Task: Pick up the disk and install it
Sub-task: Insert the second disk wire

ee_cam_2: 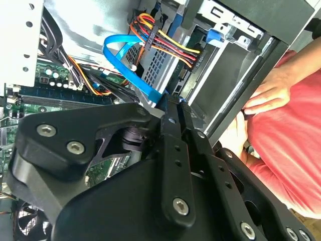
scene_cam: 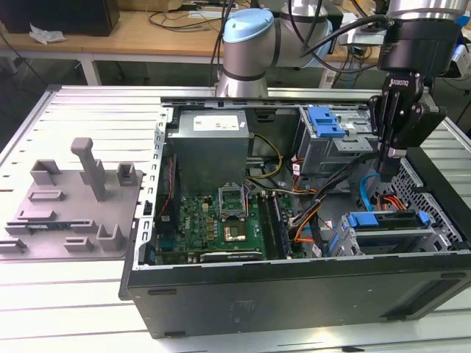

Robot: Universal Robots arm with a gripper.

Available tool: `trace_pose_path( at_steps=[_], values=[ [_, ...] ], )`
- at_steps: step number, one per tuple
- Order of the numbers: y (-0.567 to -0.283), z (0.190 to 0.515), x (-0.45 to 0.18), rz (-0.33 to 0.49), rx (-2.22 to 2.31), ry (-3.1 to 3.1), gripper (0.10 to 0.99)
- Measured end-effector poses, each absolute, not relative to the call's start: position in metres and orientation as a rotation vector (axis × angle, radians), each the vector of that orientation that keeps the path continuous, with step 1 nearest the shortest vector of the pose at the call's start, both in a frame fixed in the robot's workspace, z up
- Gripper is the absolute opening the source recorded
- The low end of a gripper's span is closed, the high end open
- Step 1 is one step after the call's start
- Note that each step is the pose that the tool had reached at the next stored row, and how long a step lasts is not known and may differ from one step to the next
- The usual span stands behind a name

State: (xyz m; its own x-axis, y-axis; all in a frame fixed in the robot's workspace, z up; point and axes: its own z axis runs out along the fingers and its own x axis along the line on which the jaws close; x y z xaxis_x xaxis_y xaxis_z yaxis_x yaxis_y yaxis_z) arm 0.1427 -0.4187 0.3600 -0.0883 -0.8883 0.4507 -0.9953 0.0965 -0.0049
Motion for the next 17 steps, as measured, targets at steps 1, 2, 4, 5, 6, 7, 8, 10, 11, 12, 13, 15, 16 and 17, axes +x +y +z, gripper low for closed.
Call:
trace_pose_path(
  at_steps=[1,2,4,5,6,7,8,10,11,12,13,15,16,17],
  values=[
    [-0.419,0.360,0.143,0.447,1.857,-2.048,0.161],
    [-0.419,0.360,0.143,0.447,1.857,-2.048,0.161],
    [-0.419,0.360,0.143,0.447,1.857,-2.048,0.161],
    [-0.420,0.360,0.143,0.447,1.857,-2.048,0.161],
    [-0.423,0.360,0.143,0.447,1.857,-2.048,0.161],
    [-0.426,0.360,0.143,0.445,1.858,-2.049,0.161],
    [-0.431,0.360,0.143,0.441,1.860,-2.052,0.161],
    [-0.442,0.360,0.143,0.399,1.886,-2.078,0.161],
    [-0.445,0.360,0.143,0.365,1.907,-2.100,0.161],
    [-0.446,0.360,0.143,0.343,1.920,-2.113,0.161],
    [-0.448,0.360,0.143,0.330,1.927,-2.121,0.161],
    [-0.453,0.360,0.143,0.294,1.947,-2.142,0.161],
    [-0.456,0.360,0.143,0.276,1.957,-2.153,0.161],
    [-0.459,0.360,0.143,0.264,1.964,-2.160,0.161]
  ],
)
